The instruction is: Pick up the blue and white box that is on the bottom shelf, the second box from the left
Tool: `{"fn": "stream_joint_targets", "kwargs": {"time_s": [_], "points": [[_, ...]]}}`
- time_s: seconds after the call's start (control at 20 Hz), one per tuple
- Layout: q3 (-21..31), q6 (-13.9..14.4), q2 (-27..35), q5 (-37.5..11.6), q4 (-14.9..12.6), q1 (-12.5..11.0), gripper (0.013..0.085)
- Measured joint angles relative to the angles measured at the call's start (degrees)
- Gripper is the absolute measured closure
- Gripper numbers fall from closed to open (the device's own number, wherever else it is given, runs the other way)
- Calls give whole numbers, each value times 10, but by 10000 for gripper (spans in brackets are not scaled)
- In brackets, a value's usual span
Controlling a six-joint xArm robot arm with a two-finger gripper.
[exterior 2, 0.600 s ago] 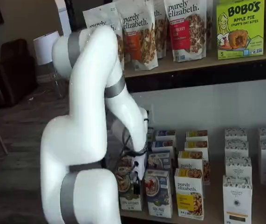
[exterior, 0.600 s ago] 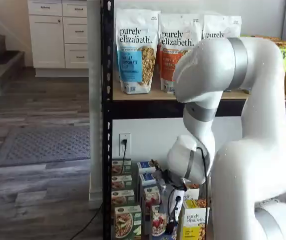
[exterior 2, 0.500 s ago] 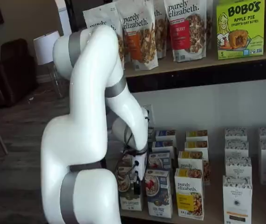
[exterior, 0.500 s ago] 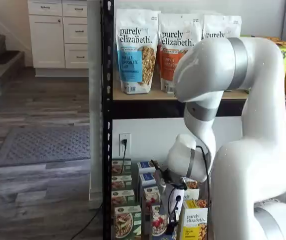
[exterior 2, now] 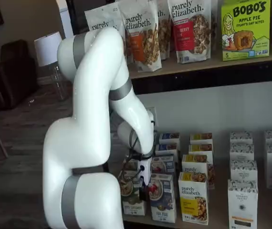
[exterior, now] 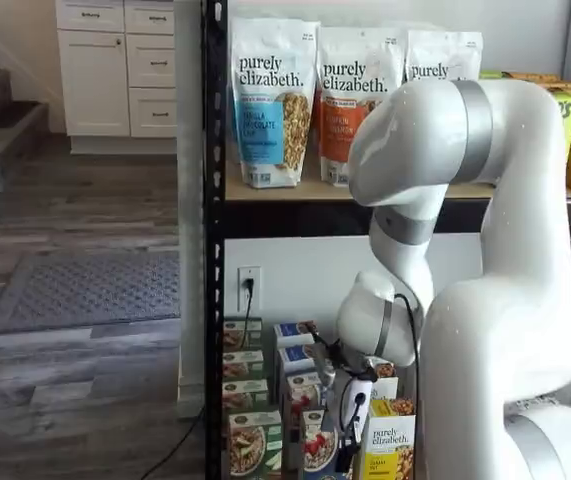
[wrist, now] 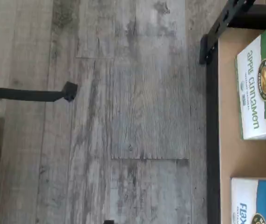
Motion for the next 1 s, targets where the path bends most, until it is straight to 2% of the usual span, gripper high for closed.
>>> {"fn": "stream_joint_targets", "kwargs": {"time_s": [0.45, 0.65, 1.0], "points": [[-12, -67, 13, -22, 70, 0, 130], [-22, -82, 20, -22, 82, -5, 130], [-53, -85, 38, -12, 81, -12, 130]]}}
